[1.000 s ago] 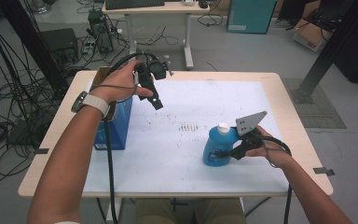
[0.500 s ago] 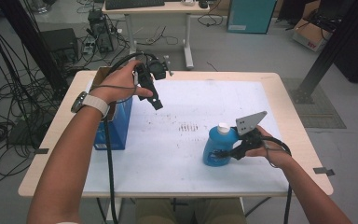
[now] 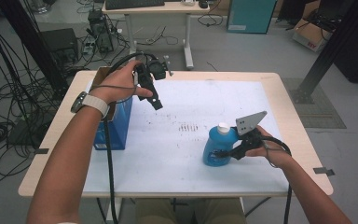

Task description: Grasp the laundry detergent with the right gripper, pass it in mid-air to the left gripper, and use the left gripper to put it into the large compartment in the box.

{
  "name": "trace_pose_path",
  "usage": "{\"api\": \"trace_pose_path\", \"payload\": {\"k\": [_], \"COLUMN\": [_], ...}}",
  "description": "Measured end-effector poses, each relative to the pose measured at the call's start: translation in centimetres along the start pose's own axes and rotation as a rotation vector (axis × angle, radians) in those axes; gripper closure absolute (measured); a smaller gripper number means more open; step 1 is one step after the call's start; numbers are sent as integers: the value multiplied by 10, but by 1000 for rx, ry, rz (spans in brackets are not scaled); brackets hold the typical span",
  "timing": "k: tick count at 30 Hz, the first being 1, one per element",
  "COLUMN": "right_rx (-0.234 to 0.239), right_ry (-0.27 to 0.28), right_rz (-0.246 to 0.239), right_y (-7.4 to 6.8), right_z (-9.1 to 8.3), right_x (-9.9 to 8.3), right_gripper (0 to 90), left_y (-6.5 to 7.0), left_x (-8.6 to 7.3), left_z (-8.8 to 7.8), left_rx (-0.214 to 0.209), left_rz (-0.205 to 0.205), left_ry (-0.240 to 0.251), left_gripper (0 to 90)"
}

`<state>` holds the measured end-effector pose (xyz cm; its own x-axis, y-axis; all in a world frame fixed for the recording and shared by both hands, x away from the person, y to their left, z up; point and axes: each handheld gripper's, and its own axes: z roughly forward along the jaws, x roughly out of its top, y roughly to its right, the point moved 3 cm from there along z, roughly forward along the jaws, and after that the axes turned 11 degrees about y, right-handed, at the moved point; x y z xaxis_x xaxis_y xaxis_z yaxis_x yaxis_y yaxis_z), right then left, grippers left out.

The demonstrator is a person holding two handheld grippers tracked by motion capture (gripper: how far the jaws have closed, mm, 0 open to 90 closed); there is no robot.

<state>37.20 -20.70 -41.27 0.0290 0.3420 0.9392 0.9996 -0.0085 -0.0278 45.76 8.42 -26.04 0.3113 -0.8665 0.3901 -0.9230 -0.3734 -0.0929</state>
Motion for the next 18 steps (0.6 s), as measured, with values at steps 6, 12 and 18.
{"api": "trace_pose_path", "payload": {"k": [6, 12, 18], "right_rx": [0, 1, 3], "right_ry": [0, 0, 0], "right_rz": [1, 1, 0], "right_y": [0, 0, 0], "right_z": [0, 0, 0], "right_x": [0, 0, 0], "right_gripper": [428, 428, 428], "left_y": [0, -1, -1], "left_x": [1, 1, 0], "left_z": [1, 1, 1], "left_rx": [2, -1, -1], "left_rz": [4, 4, 4], "left_ry": [5, 5, 1], "left_gripper": [95, 96, 96]}}
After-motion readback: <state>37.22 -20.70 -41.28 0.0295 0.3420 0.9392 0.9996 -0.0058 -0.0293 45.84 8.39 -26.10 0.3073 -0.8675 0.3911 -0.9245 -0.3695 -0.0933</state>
